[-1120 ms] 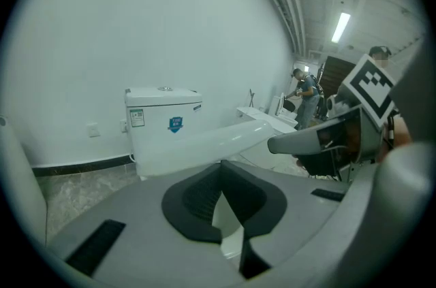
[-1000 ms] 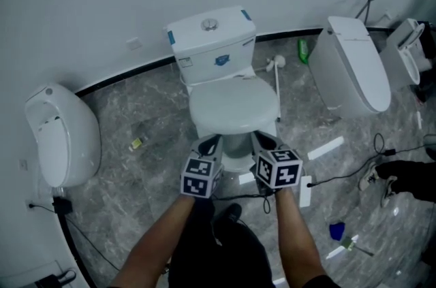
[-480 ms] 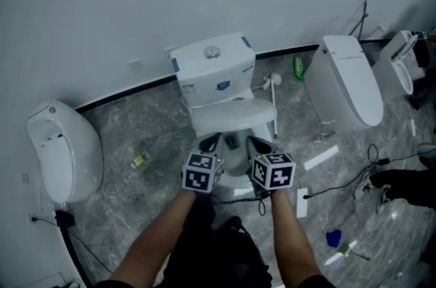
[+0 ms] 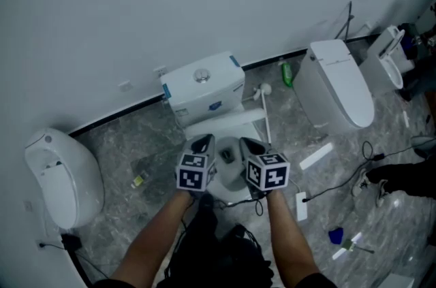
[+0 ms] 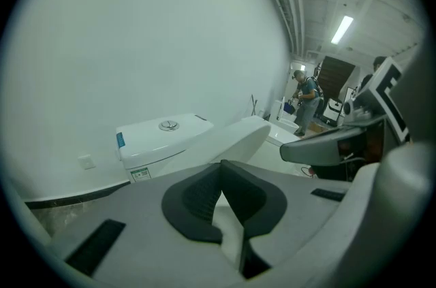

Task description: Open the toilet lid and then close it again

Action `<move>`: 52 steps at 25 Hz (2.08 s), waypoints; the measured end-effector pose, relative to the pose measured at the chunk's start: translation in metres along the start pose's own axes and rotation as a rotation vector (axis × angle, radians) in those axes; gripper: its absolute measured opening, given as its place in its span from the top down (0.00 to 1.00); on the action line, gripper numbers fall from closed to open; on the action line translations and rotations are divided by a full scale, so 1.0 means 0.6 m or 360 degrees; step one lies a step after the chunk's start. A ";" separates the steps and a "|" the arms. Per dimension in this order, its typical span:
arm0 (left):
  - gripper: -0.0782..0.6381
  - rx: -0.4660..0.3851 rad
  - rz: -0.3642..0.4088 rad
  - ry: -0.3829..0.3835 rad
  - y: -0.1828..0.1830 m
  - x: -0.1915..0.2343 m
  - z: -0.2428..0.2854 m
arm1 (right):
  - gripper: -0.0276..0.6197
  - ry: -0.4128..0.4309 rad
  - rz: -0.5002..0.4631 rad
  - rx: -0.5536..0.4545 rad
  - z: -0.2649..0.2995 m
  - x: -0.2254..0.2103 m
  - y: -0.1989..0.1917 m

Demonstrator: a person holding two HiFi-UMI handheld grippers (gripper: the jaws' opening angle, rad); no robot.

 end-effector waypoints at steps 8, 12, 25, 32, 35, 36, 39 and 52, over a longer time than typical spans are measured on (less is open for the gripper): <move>0.88 0.0005 0.0001 -0.0027 0.040 0.035 0.032 | 0.94 -0.0048 0.0007 -0.0004 0.015 -0.005 0.039; 0.88 0.0006 0.0001 -0.0039 0.059 0.057 0.047 | 0.94 -0.0064 0.0012 -0.0008 0.028 -0.001 0.058; 0.88 0.0028 0.0054 -0.0100 0.081 0.085 0.065 | 0.94 -0.0105 0.0024 -0.0053 0.040 -0.004 0.103; 0.88 0.0053 0.0104 -0.0122 0.072 0.072 0.057 | 0.94 -0.0124 0.0043 -0.0060 0.022 -0.005 0.095; 0.88 0.0044 0.0103 -0.0132 0.069 0.063 0.052 | 0.94 -0.0122 0.0045 -0.0060 0.017 -0.001 0.088; 0.88 0.0041 0.0109 -0.0133 0.069 0.059 0.050 | 0.94 -0.0122 0.0045 -0.0060 0.014 0.000 0.085; 0.88 0.0039 0.0123 -0.0134 0.067 0.050 0.042 | 0.94 -0.0119 0.0048 -0.0058 0.005 0.004 0.075; 0.88 -0.0026 0.0211 -0.0135 0.069 0.031 -0.009 | 0.94 -0.0108 0.0064 -0.0088 -0.036 0.016 0.062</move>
Point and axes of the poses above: the fingertips, and each gripper's own axes: z forward along the fingers, x to its left, y out of its top, the point moved 4 cm from there along -z, backward along the fingers, and after that the axes turned 1 degree about z, right-handed, at the moved point
